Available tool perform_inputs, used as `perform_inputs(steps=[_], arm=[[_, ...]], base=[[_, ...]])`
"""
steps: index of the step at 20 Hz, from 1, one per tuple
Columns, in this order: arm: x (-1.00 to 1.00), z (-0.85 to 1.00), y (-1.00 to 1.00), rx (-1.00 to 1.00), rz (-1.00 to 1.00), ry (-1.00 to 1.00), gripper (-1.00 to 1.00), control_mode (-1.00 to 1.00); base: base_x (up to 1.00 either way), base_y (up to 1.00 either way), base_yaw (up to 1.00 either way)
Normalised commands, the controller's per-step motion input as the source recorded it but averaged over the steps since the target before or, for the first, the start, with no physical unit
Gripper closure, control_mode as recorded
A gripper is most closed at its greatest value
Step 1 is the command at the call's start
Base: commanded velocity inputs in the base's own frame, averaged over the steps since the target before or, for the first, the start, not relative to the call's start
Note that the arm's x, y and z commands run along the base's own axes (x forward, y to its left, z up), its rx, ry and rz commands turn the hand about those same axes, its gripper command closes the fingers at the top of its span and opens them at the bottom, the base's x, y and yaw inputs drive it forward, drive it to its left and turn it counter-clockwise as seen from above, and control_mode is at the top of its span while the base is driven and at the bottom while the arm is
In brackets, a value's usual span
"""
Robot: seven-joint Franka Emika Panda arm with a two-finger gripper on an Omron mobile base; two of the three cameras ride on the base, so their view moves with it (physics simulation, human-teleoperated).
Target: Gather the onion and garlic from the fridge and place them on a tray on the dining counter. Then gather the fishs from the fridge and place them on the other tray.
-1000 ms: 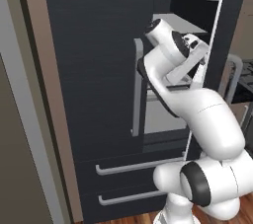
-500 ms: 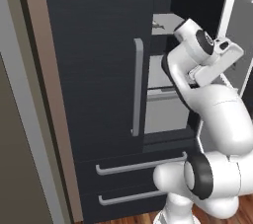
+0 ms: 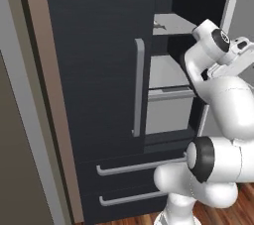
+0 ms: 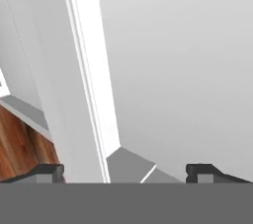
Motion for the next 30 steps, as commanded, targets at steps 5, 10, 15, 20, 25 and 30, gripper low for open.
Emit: perform_inputs(steps=[5, 10, 15, 20, 25, 30], arm=[[-0.68, 0.0, 0.17, 0.0, 0.01, -0.33, -1.0, -1.0], [-0.38, 0.0, 0.88, 0.0, 0.05, -0.31, -1.0, -1.0], [0.0, 0.0, 1.0, 0.0, 0.02, -0.28, -1.0, -1.0], [0.0, -0.02, 0.93, 0.05, 0.07, -0.32, -1.0, -1.0], [0.0, -0.02, 0.79, 0.08, 0.17, -0.28, -1.0, -1.0], [0.03, 0.0, 0.69, 0.11, 0.23, -0.18, -1.0, -1.0]], base=[[0.0, 0.0, 0.0], [0.0, 0.0, 0.0], [0.0, 0.0, 0.0], [0.0, 0.0, 0.0], [0.0, 0.0, 0.0], [0.0, 0.0, 0.0]])
